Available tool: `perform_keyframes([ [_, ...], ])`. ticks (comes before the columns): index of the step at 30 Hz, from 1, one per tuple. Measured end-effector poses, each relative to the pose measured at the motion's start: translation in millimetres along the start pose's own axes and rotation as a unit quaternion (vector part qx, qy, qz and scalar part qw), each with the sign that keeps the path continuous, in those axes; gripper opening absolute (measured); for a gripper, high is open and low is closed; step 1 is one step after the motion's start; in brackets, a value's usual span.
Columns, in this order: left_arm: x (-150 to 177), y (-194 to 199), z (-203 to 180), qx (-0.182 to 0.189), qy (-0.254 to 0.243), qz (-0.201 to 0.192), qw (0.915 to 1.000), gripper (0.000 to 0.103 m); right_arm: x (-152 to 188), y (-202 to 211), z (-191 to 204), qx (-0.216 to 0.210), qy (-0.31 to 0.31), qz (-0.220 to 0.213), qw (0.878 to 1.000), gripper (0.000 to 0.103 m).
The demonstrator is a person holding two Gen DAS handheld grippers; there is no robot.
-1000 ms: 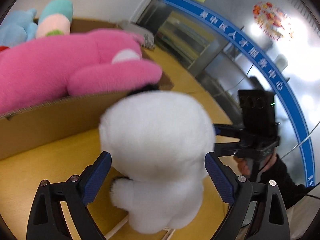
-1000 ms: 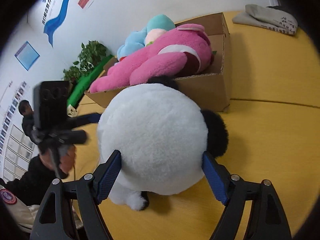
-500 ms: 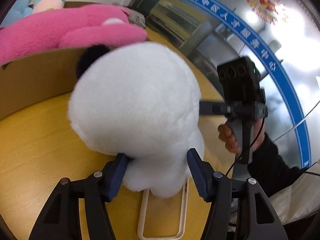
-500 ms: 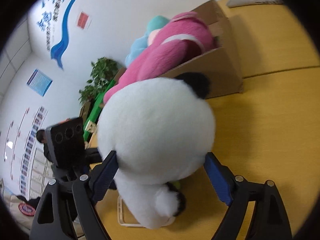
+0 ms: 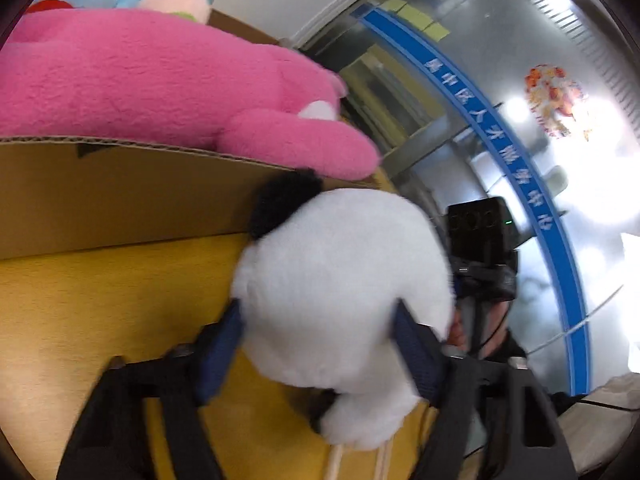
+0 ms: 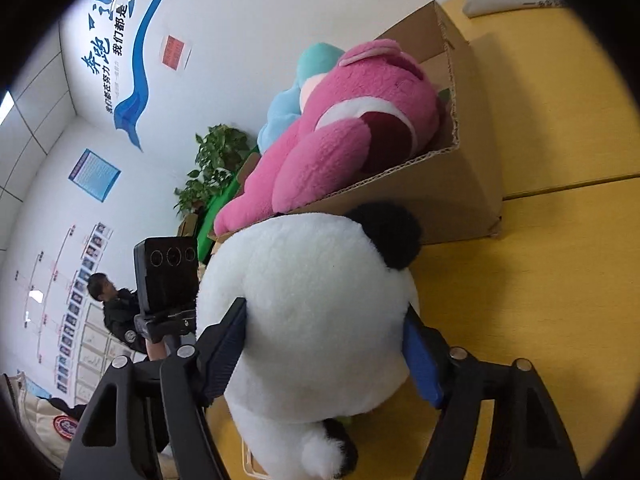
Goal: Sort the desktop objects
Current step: 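Lift the white panda with both tools and carry it over the box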
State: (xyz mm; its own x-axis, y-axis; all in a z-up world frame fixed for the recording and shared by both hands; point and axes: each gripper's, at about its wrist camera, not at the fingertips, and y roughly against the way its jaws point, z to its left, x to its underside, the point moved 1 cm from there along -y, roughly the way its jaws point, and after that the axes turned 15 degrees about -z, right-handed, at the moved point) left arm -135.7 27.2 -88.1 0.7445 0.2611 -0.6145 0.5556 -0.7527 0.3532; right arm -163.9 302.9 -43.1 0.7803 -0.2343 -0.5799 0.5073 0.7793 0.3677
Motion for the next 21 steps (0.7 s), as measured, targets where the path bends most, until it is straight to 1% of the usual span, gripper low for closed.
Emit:
perform_keyframes([
  [1,-0.4,1.1,-6.4,-0.002,-0.007,-0.002,1.0,0.061,2.0,4.6,2.1,0.003,0.0,-0.006,1.0,0.062],
  [2,-0.6,3.3,-10.3,-0.001,-0.006,-0.002,1.0,0.053,4.1,9.3,6.4,0.006,0.003,-0.009,1.0,0.058],
  [3,-0.8,5.5,-14.2,0.001,-0.005,-0.002,1.0,0.048,6.1,13.9,12.7,0.01,0.011,-0.011,1.0,0.057],
  [5,-0.2,11.8,-20.6,0.005,-0.007,-0.004,1.0,0.048,8.9,20.9,25.1,0.007,0.026,-0.015,1.0,0.057],
  [7,1.0,17.2,-22.8,0.004,-0.006,-0.004,1.0,0.05,12.8,17.6,22.2,0.01,0.026,-0.002,1.0,0.061],
  [8,0.7,17.8,-18.9,0.001,-0.001,-0.004,1.0,0.06,15.1,13.7,17.0,0.014,0.021,0.009,1.0,0.065],
  [9,0.4,18.3,-15.0,-0.003,0.004,-0.004,1.0,0.074,16.3,11.2,13.6,0.016,0.019,0.015,1.0,0.07],
  [10,0.0,18.9,-11.6,-0.005,0.008,-0.005,0.9999,0.079,15.4,11.4,13.7,0.015,0.019,0.013,1.0,0.07],
  [11,-1.0,19.1,-10.7,-0.002,0.007,-0.006,1.0,0.087,14.5,11.6,13.7,0.014,0.02,0.01,1.0,0.07],
  [13,-2.1,17.8,-13.4,0.003,0.005,-0.003,1.0,0.089,13.1,11.2,15.3,0.013,0.023,0.006,1.0,0.07],
  [14,-2.2,16.5,-16.4,0.006,0.005,-0.001,1.0,0.087,13.4,9.1,19.4,0.015,0.029,0.008,0.999,0.065],
  [15,-2.4,15.2,-19.3,0.008,0.005,0.001,1.0,0.082,13.9,7.1,22.7,0.018,0.035,0.008,0.999,0.06],
  [16,-2.5,13.9,-22.2,0.011,0.005,0.004,0.9999,0.079,15.1,6.7,23.6,0.022,0.036,0.006,0.999,0.059],
  [18,-2.8,11.3,-28.1,0.015,0.004,0.009,0.9998,0.063,18.1,12.3,23.0,0.03,0.033,-0.006,0.999,0.053],
  [20,-3.1,8.7,-33.9,0.02,0.003,0.014,0.9997,0.057,18.2,21.3,26.9,0.029,0.037,-0.018,0.999,0.05],
  [21,-3.8,9.0,-37.9,0.022,0.002,0.014,0.9997,0.056,18.0,25.3,31.0,0.03,0.042,-0.023,0.998,0.049],
])
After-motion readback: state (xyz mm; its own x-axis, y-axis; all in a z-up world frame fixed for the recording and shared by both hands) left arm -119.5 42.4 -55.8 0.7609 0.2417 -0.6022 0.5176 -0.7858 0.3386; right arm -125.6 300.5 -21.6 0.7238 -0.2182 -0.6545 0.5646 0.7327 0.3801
